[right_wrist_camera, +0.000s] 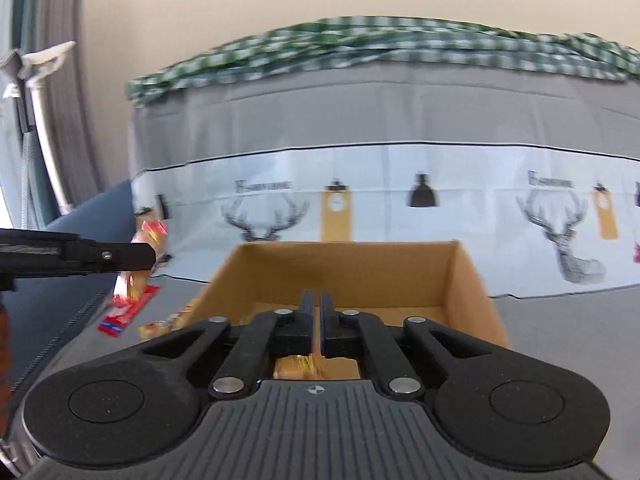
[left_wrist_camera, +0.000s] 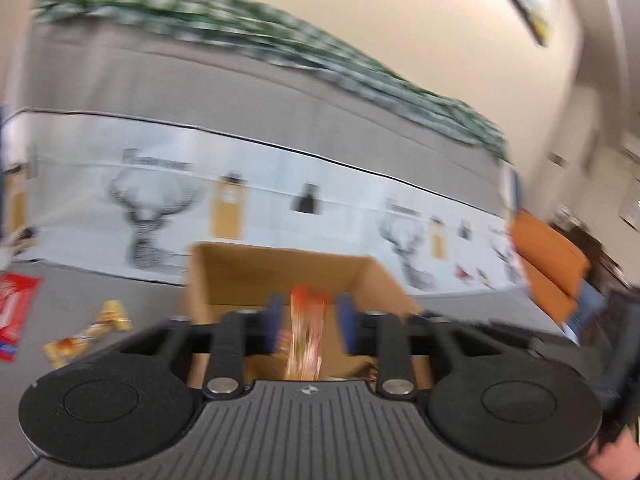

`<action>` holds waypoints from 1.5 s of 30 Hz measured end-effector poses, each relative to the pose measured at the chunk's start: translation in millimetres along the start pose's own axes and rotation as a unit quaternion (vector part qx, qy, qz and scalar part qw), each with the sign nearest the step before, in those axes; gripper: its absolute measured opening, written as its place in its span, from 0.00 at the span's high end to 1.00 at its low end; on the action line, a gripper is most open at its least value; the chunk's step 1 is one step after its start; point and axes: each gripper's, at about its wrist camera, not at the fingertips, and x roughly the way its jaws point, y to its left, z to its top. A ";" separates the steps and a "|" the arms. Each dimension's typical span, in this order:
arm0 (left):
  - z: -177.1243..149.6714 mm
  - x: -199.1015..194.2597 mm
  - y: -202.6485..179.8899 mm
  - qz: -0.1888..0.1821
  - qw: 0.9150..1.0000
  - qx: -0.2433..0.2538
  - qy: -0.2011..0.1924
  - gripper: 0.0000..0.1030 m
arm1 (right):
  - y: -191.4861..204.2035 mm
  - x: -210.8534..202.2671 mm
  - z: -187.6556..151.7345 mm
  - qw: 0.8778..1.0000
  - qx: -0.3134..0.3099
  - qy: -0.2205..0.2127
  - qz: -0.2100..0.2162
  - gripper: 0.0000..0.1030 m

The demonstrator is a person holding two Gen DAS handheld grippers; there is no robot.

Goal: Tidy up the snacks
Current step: 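Carry both held snacks over the box and open both tools to drop them, then move both open tools back down to the red packet and yellow bar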

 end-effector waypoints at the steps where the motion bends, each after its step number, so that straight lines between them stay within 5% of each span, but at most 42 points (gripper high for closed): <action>1: -1.1 1.4 -6.6 -0.001 1.000 0.010 -0.004 0.48 | -3.3 -0.5 -0.7 1.000 0.003 -0.002 -0.007 0.61; 2: -1.9 3.2 -11.0 -0.002 1.000 0.015 -0.006 0.47 | -6.5 -2.2 -1.2 1.000 0.007 -0.007 -0.017 0.38; 3: -2.7 5.1 -13.0 -0.005 1.000 0.013 -0.004 0.47 | -8.8 -4.0 -1.5 0.999 0.011 -0.013 -0.028 0.27; 15: -4.8 -9.2 20.6 0.053 0.998 0.006 -0.013 0.47 | 4.1 3.1 -0.6 0.998 0.017 -0.024 -0.051 0.25; 22: -5.1 -23.8 50.5 0.089 0.996 -0.018 -0.004 0.27 | 51.0 11.4 4.8 0.998 0.009 -0.052 -0.032 0.24; 29: 0.6 -45.5 90.9 0.186 0.981 -0.052 -0.019 0.15 | 97.5 21.6 11.6 0.997 0.026 -0.066 -0.032 0.13; 35: 2.9 -60.3 129.8 0.256 0.963 -0.087 -0.017 0.15 | 130.6 31.9 13.0 0.997 0.038 -0.065 -0.011 0.08; 42: -12.0 -61.1 172.9 0.274 0.952 -0.134 0.005 0.16 | 161.7 52.8 8.0 0.997 0.072 -0.022 0.028 0.06; 45: -18.0 -57.2 188.2 0.282 0.948 -0.147 0.015 0.36 | 176.6 62.7 4.0 0.996 0.075 -0.007 0.041 0.06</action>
